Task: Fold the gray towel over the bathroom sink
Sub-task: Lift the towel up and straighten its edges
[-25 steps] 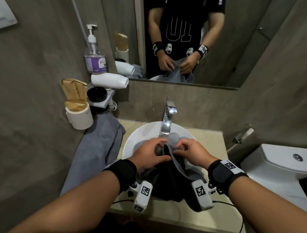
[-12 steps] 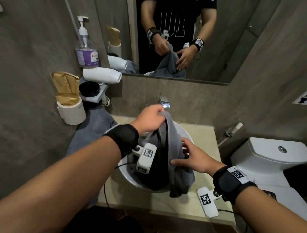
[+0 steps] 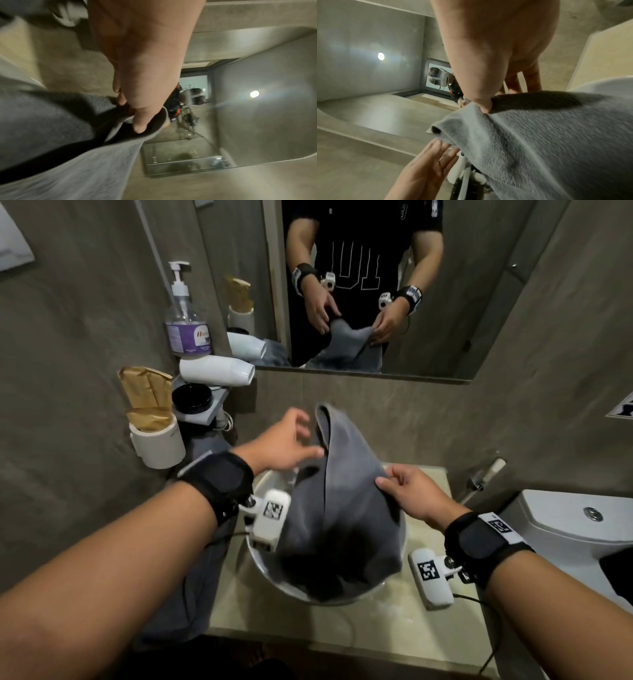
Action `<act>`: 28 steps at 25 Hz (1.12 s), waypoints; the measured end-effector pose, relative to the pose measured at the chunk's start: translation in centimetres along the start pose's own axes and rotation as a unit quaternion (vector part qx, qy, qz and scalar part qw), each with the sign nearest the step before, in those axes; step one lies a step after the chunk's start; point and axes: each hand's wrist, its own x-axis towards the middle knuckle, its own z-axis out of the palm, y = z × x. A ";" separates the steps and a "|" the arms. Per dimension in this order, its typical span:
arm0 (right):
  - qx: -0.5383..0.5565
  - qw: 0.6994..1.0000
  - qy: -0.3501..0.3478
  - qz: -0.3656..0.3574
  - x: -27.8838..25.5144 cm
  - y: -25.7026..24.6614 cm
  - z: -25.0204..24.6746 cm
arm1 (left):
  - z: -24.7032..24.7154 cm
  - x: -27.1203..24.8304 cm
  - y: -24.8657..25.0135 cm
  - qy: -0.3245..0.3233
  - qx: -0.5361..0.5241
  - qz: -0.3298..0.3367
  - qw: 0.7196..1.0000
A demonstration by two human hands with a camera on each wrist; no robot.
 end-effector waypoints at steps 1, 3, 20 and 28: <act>0.023 0.999 -0.021 0.029 0.1 0.4 0.6 | 1.3 -0.9 -1.4 -0.008 0.053 -0.008 0.998; 0.091 0.992 -0.038 0.073 0.2 0.8 1.8 | 4.0 -2.6 -3.5 -0.080 0.128 -0.022 0.988; -0.048 0.989 -0.019 -0.138 -3.2 -0.4 3.7 | 1.0 -1.5 4.8 0.038 -0.240 0.040 0.969; 0.151 0.987 0.041 -0.042 -1.4 -3.5 1.3 | -0.7 -1.3 3.6 0.009 -0.202 0.039 0.979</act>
